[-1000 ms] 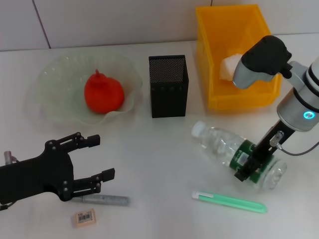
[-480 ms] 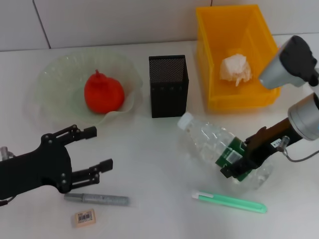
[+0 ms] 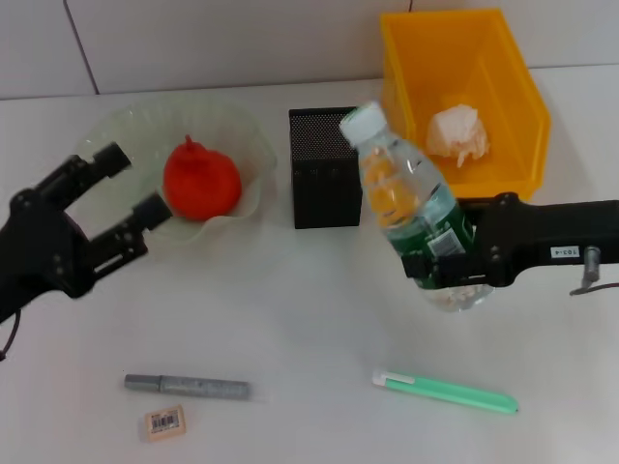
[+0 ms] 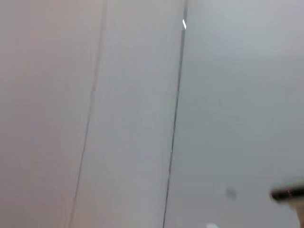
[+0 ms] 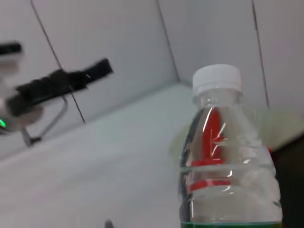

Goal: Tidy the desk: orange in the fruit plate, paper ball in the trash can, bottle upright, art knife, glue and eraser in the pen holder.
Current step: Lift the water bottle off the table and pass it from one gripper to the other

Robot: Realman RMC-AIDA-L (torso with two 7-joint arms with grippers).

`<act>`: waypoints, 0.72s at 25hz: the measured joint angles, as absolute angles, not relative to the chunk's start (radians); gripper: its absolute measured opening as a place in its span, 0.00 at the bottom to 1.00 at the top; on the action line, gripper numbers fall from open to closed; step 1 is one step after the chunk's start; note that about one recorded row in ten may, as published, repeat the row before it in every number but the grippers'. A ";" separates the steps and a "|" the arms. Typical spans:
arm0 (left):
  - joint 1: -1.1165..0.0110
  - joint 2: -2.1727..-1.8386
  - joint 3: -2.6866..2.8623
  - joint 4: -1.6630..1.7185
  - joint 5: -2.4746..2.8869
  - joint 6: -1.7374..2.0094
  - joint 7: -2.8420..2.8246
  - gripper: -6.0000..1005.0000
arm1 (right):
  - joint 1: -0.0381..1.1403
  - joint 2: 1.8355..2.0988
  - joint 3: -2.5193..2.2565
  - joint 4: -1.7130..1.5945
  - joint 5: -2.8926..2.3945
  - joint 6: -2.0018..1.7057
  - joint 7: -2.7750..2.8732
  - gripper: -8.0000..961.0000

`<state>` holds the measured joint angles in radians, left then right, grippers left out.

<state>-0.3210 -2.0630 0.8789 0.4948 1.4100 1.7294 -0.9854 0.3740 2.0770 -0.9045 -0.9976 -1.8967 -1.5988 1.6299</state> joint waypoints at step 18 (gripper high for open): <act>-0.477 -2.077 0.918 0.318 1.286 1.828 -1.152 0.81 | 0.446 2.075 -0.847 -0.786 -1.741 -1.803 1.281 0.80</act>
<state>-0.4774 -2.0774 0.9182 0.3181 1.2856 1.8280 -1.1518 0.4460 2.0755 -0.8467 -0.7859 -1.7406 -1.8031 1.2814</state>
